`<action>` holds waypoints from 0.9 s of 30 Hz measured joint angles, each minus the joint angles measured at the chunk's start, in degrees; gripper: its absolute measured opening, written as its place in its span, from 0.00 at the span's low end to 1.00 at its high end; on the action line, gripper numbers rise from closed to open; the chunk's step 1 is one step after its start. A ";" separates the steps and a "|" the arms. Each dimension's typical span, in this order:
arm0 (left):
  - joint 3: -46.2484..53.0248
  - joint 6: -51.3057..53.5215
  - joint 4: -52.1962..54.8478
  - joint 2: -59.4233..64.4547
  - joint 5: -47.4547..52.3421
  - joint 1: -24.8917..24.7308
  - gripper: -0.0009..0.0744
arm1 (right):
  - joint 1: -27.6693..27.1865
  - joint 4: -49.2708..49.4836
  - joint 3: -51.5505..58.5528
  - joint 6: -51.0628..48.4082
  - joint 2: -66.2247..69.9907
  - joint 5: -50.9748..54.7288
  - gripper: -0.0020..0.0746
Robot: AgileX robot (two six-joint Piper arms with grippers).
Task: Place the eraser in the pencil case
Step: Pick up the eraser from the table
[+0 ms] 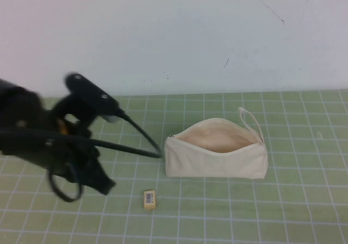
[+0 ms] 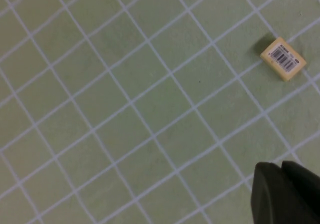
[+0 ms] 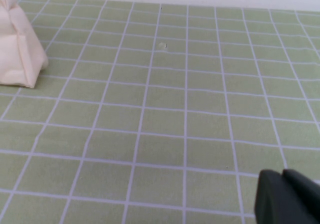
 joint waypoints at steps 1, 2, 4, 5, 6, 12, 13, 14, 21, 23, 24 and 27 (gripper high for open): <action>-0.61 -2.75 1.66 1.52 0.00 -1.52 0.01 | 0.00 0.00 0.00 0.00 0.00 0.00 0.02; -1.24 -5.85 3.16 3.38 0.00 -3.13 0.01 | 0.00 0.00 0.00 0.00 0.00 0.00 0.02; -2.42 -11.15 4.24 6.63 0.00 -5.30 0.01 | 0.00 0.00 0.00 0.00 0.00 0.00 0.02; -3.13 -13.47 4.51 8.40 0.00 -6.15 0.01 | 0.00 0.00 0.00 0.00 0.00 0.00 0.02; -3.83 -15.48 4.62 10.15 0.00 -6.75 0.01 | 0.00 0.00 0.00 0.00 0.00 0.00 0.02; -6.45 -20.89 1.80 19.20 -0.28 -7.48 0.23 | 0.00 0.00 0.00 0.00 0.00 0.00 0.02; -6.74 -21.98 1.13 20.23 -0.42 -7.48 0.29 | 0.00 0.00 0.00 0.00 0.00 0.00 0.02; -6.99 -23.33 0.44 21.49 -0.78 -7.48 0.38 | 0.00 0.00 0.00 0.00 0.00 0.00 0.02; -7.05 -31.85 -0.87 28.54 -5.88 -7.48 0.70 | 0.00 0.00 0.00 0.00 0.00 0.00 0.02; -7.05 -32.97 -1.13 29.80 -7.69 -7.48 0.69 | 0.00 0.00 0.00 0.00 0.00 0.00 0.02; -7.05 -33.63 -1.25 30.38 -8.52 -7.48 0.68 | 0.00 0.00 0.00 0.00 0.00 0.00 0.02; -7.13 -34.66 -1.47 31.72 -10.13 -7.48 0.64 | 0.00 0.00 0.00 0.00 0.00 0.00 0.02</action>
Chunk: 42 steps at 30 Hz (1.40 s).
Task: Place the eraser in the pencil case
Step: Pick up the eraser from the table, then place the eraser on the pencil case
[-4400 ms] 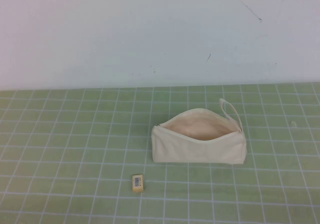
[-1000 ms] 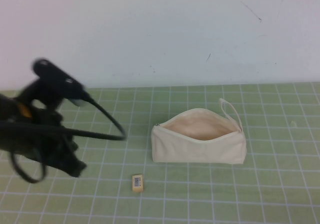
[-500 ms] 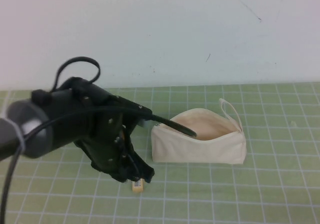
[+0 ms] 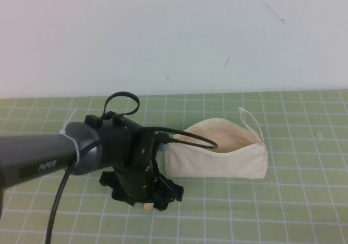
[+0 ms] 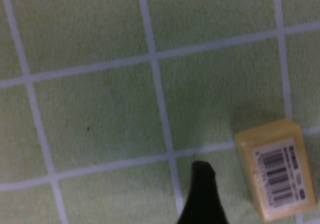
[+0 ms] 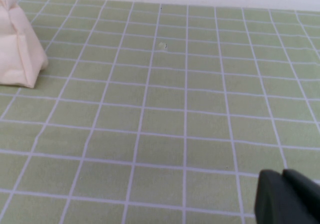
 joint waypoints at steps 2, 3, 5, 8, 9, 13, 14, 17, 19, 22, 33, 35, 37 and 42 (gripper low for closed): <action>0.00 -0.49 0.00 0.46 -0.78 0.00 0.60 | 0.00 0.00 0.00 0.00 0.00 0.00 0.02; 0.00 -0.52 0.00 0.59 -1.16 0.00 0.58 | 0.00 0.00 0.00 0.00 0.00 0.00 0.02; -0.17 -0.61 -0.12 0.59 -1.46 0.00 0.51 | 0.00 0.00 0.00 0.00 0.00 0.00 0.02; -0.20 -0.61 -0.23 0.59 -1.46 0.00 0.32 | 0.00 0.00 0.00 0.00 0.00 0.00 0.02; -0.28 -0.50 -0.23 0.59 -1.35 0.00 0.25 | 0.00 0.00 0.00 0.00 0.00 0.00 0.02; -0.33 1.94 -0.23 0.01 0.73 0.00 0.25 | 0.00 0.00 0.00 0.00 0.00 0.00 0.02; -0.33 2.81 -0.23 -0.67 1.71 0.00 0.25 | 0.00 0.00 0.00 0.00 0.00 0.00 0.02; -0.33 4.79 0.12 -3.99 3.67 0.00 0.25 | 0.00 0.00 0.00 0.00 0.00 0.00 0.02; -0.33 5.99 0.26 -7.97 3.93 0.00 0.25 | 0.00 0.00 0.00 0.00 0.00 0.00 0.02; -0.33 10.74 -1.84 -14.61 1.44 0.00 0.25 | 0.00 0.00 0.00 0.00 0.00 0.00 0.02; -0.33 23.05 -12.11 -17.74 -25.42 -0.21 0.25 | 0.00 0.00 0.00 0.00 0.00 0.00 0.02; -0.33 24.75 -12.11 -15.51 -28.05 -0.61 0.25 | 0.00 0.00 0.00 0.00 0.00 0.00 0.02; -0.33 25.55 -12.11 -12.85 -31.27 -1.26 0.25 | 0.00 0.00 0.00 0.00 0.00 0.00 0.02; -1.95 26.26 -11.15 -7.36 -33.78 -2.65 0.26 | 0.00 0.00 0.00 0.00 0.00 0.00 0.02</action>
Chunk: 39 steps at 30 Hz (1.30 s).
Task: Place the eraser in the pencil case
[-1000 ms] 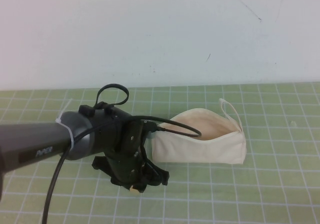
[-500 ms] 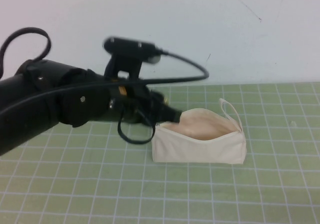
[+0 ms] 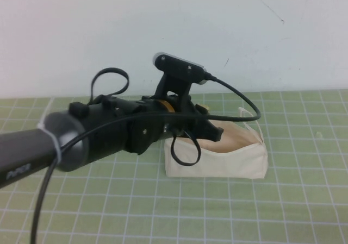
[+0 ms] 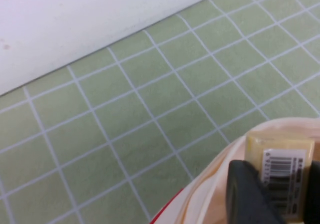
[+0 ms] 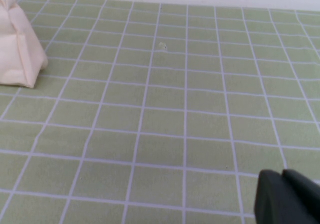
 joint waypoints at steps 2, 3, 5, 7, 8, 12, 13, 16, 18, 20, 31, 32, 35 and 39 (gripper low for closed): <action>-1.37 0.00 0.02 1.43 0.00 -0.13 0.33 | 0.00 0.00 0.00 0.00 0.00 0.00 0.02; -1.95 0.00 0.13 1.92 0.16 -0.17 0.40 | 0.00 0.00 0.00 0.00 0.00 0.00 0.02; -2.71 0.00 0.12 2.59 0.56 -0.17 0.53 | 0.00 0.00 0.00 0.00 0.00 0.00 0.02; -3.10 0.00 0.12 2.69 0.86 -0.17 0.64 | 0.00 0.00 0.00 0.00 0.00 0.00 0.02; -3.49 0.00 0.12 2.69 1.61 -0.17 0.67 | 0.00 0.00 0.00 0.00 0.00 0.00 0.02; -4.90 0.00 0.77 1.00 8.50 -0.17 0.64 | 0.00 0.00 0.00 0.00 0.00 0.00 0.02; -5.02 0.00 1.40 0.10 10.49 -0.17 0.59 | 0.00 0.00 0.00 0.00 0.00 0.00 0.02; -5.12 0.00 4.00 -4.64 17.10 -0.17 0.29 | 0.00 0.00 0.00 0.00 0.00 0.00 0.02; -3.69 0.00 5.34 -9.21 19.02 -0.17 0.13 | 0.00 0.00 0.00 0.00 0.00 0.00 0.02; -1.03 0.00 5.97 -14.29 19.16 -0.17 0.07 | 0.00 0.00 0.00 0.00 0.00 0.00 0.02; 19.15 -0.53 7.41 -36.15 15.39 -0.03 0.02 | 0.00 0.00 0.00 0.00 0.00 0.00 0.02; 19.95 -0.67 8.90 -37.08 15.87 0.23 0.02 | 0.00 0.00 0.00 0.00 0.00 0.00 0.02; 20.67 -1.87 10.94 -39.22 21.12 0.86 0.02 | 0.00 0.00 0.00 0.00 0.00 0.00 0.02; 21.01 -5.52 11.86 -42.89 33.34 3.21 0.02 | 0.00 0.00 0.00 0.00 0.00 0.00 0.02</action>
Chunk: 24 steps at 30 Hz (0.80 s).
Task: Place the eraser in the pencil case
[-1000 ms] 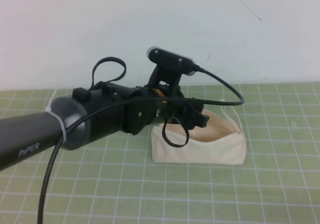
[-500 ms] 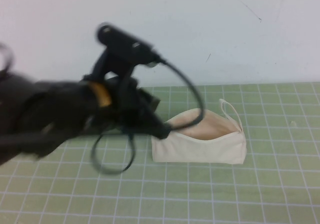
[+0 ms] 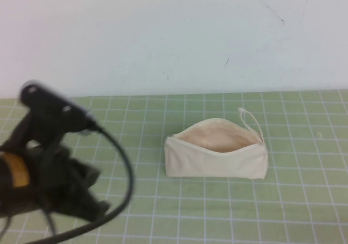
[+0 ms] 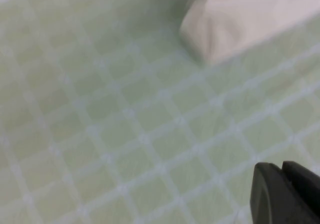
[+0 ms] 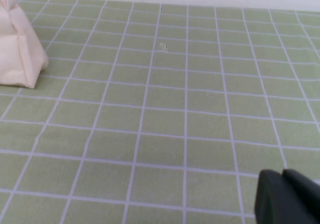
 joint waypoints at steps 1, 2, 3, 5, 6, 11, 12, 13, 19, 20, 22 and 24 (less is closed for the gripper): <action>0.22 -0.42 0.15 -0.85 2.39 0.58 0.02 | 0.00 0.00 0.00 0.00 0.00 0.00 0.02; 0.68 -0.69 0.45 -1.95 3.63 1.24 0.02 | 0.00 0.00 0.00 0.00 0.00 0.00 0.02; 1.27 -0.78 1.06 -2.83 3.88 1.71 0.02 | 0.00 0.00 0.00 0.00 0.00 0.00 0.02; 3.99 -1.09 2.77 -5.55 1.32 2.56 0.01 | 0.00 0.00 0.00 0.00 0.00 0.00 0.02; 5.56 -1.54 3.46 -6.87 -0.65 3.06 0.01 | 0.00 0.00 0.00 0.00 0.00 0.00 0.02; 18.11 -7.25 5.77 -17.25 -18.81 9.17 0.01 | 0.00 0.00 0.00 0.00 0.00 0.00 0.02; 21.00 -7.89 5.89 -19.05 -21.61 10.55 0.01 | 0.00 0.00 0.00 0.00 0.00 0.00 0.02; 23.83 -8.32 5.89 -21.34 -25.00 12.28 0.01 | 0.00 0.00 0.00 0.00 0.00 0.00 0.02; 38.10 -9.14 4.72 -34.08 -36.11 21.19 0.01 | 0.00 0.00 0.00 0.00 0.00 0.00 0.02; 40.19 -9.19 3.80 -36.25 -36.39 22.40 0.01 | 0.00 0.00 0.00 0.00 0.00 0.00 0.02; 43.89 -9.28 2.11 -39.96 -36.90 24.32 0.01 | 0.00 0.00 0.00 0.00 0.00 0.00 0.02; 46.68 -9.13 0.65 -43.39 -37.04 25.97 0.01 | 0.00 0.00 0.00 0.00 0.00 0.00 0.02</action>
